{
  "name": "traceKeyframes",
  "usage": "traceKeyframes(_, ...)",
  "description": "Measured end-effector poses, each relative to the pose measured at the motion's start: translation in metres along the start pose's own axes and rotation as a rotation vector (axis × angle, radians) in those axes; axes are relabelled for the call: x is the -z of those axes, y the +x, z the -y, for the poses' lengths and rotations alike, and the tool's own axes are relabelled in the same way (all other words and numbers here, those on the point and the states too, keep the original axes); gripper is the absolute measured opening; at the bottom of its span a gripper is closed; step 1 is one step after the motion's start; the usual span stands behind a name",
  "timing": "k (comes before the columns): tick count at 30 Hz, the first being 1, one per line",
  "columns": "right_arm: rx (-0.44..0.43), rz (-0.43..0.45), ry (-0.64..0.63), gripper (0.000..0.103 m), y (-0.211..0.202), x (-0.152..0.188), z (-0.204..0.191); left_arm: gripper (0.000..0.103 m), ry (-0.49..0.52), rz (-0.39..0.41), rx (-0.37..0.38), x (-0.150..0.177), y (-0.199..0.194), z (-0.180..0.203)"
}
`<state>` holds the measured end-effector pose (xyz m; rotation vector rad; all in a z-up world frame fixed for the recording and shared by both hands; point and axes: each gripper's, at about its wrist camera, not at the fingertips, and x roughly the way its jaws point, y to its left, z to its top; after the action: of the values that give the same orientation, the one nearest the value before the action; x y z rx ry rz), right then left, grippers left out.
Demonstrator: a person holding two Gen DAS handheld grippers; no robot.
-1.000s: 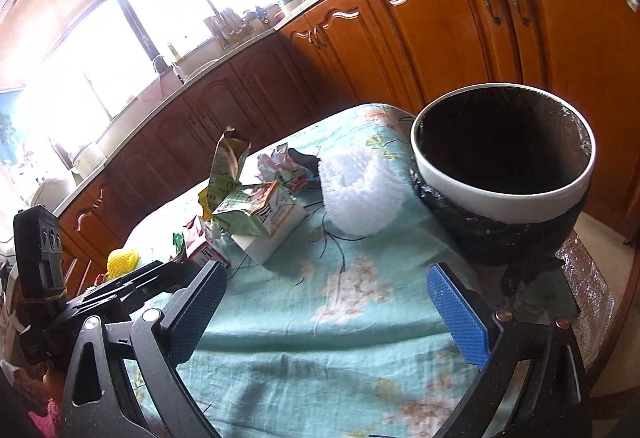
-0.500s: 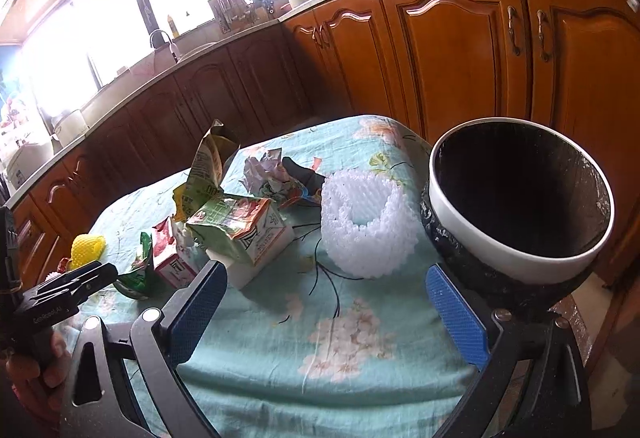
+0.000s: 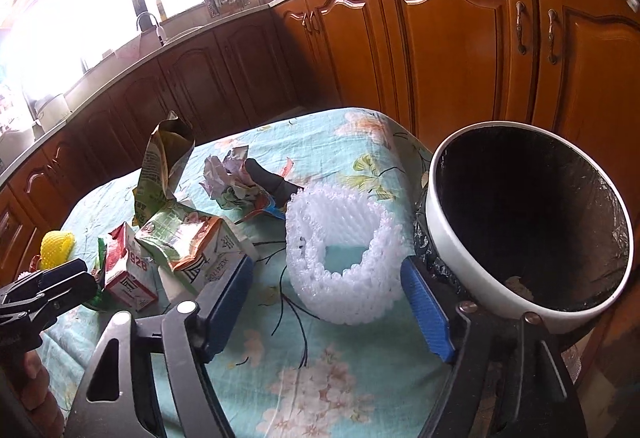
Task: Collect trash
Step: 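Grasp the white foam net with the right tool while the left tool grasps the red milk carton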
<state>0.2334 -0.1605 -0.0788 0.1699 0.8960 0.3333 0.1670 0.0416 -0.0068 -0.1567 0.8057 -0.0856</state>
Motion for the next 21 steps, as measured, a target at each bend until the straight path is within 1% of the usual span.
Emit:
traceKeyframes(1,0.003,-0.005,-0.001,0.059,0.003,-0.001,0.001,0.067,0.005,-0.004,0.003,-0.003,0.004,0.003)
traceKeyframes(2,0.007,-0.010,-0.003,0.040,0.005,-0.001,0.002,0.067,0.005,-0.009,0.010,-0.006,0.009,0.006)
traceKeyframes(3,0.007,-0.016,-0.003,0.030,0.007,-0.001,0.003,0.067,0.005,-0.014,0.014,-0.008,0.014,0.008)
traceKeyframes(4,-0.001,-0.016,0.002,0.024,0.007,-0.001,0.005,0.067,0.007,-0.022,0.018,-0.010,0.019,0.009)
traceKeyframes(7,-0.012,0.004,0.006,0.021,-0.001,0.001,0.007,0.067,0.012,-0.031,0.007,-0.010,0.025,0.006)
traceKeyframes(9,-0.032,0.016,0.016,0.021,-0.010,0.002,0.008,0.068,0.000,-0.035,-0.002,-0.007,0.026,0.001)
traceKeyframes(12,-0.061,0.031,0.031,0.021,-0.023,0.004,0.006,0.070,-0.028,-0.036,-0.035,0.003,0.024,-0.011)
traceKeyframes(15,-0.096,0.035,0.046,0.021,-0.030,0.007,0.002,0.070,-0.059,-0.028,-0.078,0.011,0.026,-0.018)
traceKeyframes(16,-0.105,0.034,0.048,0.021,-0.031,0.007,0.000,0.070,-0.081,-0.023,-0.082,0.013,0.025,-0.023)
traceKeyframes(18,-0.112,0.040,0.047,0.021,-0.034,0.008,-0.003,0.070,-0.110,-0.017,-0.065,0.017,0.019,-0.027)
traceKeyframes(19,-0.115,0.043,0.048,0.021,-0.036,0.008,-0.003,0.070,-0.116,-0.013,-0.057,0.019,0.017,-0.029)
traceKeyframes(21,-0.122,0.048,0.053,0.021,-0.039,0.008,-0.003,0.070,-0.108,-0.022,-0.066,0.023,0.018,-0.026)
